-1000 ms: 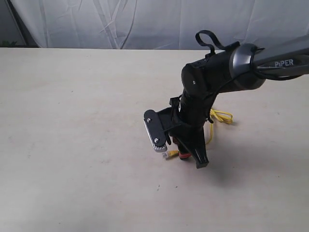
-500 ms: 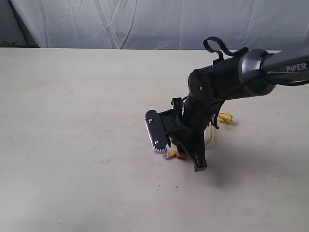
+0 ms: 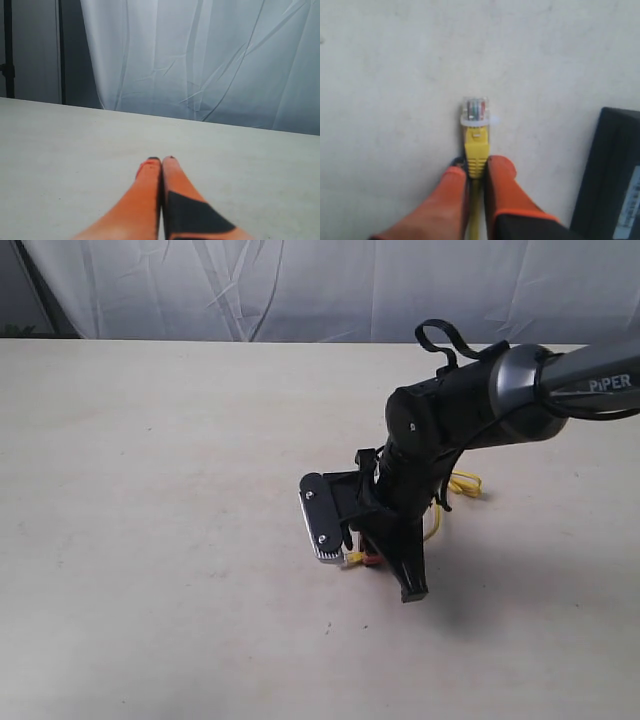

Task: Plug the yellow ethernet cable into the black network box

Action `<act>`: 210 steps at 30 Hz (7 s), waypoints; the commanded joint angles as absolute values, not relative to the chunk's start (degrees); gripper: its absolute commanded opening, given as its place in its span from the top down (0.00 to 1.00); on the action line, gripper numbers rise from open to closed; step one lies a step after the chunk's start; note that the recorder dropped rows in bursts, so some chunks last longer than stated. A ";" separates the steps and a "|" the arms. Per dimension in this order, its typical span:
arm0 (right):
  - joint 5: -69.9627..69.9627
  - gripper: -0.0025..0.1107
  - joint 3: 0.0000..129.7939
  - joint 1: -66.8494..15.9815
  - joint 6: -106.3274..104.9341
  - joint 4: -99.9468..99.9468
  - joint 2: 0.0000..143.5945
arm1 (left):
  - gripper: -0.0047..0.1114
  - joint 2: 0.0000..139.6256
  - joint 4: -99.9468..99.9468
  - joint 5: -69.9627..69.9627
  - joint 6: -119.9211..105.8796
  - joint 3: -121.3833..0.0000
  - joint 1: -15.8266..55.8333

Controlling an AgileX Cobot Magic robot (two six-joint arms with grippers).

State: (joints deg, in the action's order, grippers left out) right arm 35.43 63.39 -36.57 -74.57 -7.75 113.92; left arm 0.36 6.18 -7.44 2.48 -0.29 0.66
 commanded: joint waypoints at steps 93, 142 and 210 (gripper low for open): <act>37.06 0.99 62.48 -15.39 -54.22 -23.45 111.53 | 0.96 130.77 33.61 -49.96 -31.96 -99.22 29.34; 35.26 0.99 62.48 -15.39 -53.96 -24.48 111.53 | 0.96 133.95 35.46 -66.51 -39.75 -100.09 29.21; 52.54 0.99 62.48 -15.51 -43.27 -27.26 107.59 | 0.96 141.45 36.17 -58.93 -37.64 -118.87 26.90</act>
State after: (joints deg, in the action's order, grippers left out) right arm 51.84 62.59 -15.64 -43.35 -27.05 108.14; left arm 140.59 35.56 -57.82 -37.47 -117.54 25.87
